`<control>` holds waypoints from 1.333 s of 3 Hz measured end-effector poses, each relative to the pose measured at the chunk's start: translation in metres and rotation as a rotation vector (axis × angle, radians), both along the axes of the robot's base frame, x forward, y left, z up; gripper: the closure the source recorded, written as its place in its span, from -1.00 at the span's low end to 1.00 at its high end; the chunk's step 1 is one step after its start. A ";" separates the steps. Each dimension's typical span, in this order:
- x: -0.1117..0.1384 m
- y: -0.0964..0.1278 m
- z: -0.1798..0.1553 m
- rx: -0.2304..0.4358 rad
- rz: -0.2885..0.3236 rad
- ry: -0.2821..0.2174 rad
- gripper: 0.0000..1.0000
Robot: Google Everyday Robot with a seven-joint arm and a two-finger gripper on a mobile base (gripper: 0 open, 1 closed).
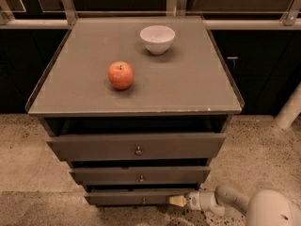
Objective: Close bottom drawer
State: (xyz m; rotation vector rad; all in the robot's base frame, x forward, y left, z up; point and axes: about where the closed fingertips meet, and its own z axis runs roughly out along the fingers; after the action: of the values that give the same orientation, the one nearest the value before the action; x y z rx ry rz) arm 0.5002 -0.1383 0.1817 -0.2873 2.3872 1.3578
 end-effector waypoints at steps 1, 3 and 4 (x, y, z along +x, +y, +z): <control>0.005 0.007 0.003 0.000 0.003 -0.028 1.00; -0.013 0.020 0.009 -0.172 0.030 -0.270 1.00; -0.011 0.004 -0.009 -0.307 -0.021 -0.313 1.00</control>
Offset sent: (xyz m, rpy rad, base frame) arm 0.0068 -0.0028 -0.0199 -0.3726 -0.3295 -0.0536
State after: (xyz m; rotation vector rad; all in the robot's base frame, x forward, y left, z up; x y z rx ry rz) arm 0.4892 -0.1339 0.1727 -0.5154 2.3125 0.8580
